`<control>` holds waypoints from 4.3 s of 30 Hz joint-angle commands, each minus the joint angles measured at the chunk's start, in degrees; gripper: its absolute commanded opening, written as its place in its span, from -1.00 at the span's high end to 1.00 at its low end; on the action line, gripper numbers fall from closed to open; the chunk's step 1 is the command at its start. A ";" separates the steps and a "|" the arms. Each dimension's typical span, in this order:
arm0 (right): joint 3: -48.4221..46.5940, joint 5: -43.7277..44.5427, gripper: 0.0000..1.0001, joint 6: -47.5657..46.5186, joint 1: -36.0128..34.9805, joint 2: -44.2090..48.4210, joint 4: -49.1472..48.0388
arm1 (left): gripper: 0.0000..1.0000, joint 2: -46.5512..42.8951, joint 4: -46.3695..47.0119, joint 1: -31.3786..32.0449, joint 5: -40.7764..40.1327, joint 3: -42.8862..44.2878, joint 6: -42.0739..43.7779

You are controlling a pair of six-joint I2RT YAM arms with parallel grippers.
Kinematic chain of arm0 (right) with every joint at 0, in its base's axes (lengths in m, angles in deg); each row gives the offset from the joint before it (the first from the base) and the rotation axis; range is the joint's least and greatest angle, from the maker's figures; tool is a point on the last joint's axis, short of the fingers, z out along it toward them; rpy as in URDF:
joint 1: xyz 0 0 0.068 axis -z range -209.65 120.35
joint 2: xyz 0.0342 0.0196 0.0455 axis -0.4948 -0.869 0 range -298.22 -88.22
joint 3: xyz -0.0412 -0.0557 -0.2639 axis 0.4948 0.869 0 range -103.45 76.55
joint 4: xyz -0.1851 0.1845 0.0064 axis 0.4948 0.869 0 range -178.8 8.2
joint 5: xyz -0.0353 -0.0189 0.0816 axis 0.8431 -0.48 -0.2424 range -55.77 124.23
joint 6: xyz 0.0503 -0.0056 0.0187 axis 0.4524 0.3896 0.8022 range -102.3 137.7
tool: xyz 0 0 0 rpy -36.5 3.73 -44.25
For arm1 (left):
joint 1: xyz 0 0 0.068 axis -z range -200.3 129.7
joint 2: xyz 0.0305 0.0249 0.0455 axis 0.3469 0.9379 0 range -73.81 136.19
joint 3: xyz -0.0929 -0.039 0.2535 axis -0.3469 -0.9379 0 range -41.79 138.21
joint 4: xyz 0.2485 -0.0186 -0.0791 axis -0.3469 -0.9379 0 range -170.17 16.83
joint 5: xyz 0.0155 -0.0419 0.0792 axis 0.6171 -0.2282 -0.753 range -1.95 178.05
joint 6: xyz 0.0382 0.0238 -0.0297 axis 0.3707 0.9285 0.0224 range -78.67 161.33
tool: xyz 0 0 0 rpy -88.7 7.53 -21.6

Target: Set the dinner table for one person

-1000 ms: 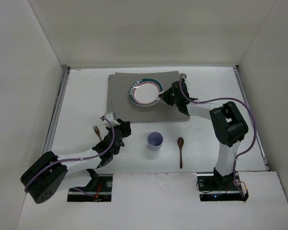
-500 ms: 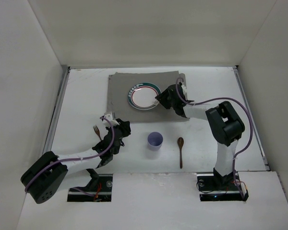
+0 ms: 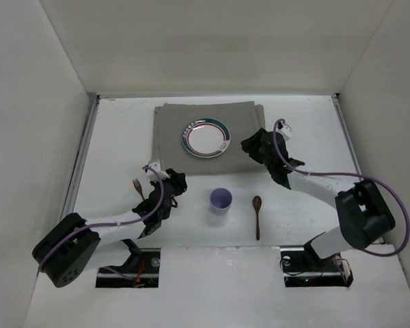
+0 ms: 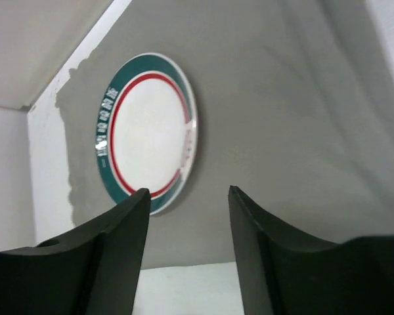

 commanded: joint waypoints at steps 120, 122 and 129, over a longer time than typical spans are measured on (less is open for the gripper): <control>-10.00 -1.78 -0.01 -27.83 -26.99 11.64 39.07 | 0.46 -0.83 1.39 -0.92 -0.91 3.39 -1.43; -9.65 -2.21 0.00 -27.65 -27.08 10.68 39.34 | 0.46 -0.30 1.39 -1.01 -0.74 3.83 -1.52; -9.21 -3.09 0.28 -27.92 -26.90 5.14 38.11 | 0.23 -1.96 1.21 -1.10 -1.61 2.95 -1.61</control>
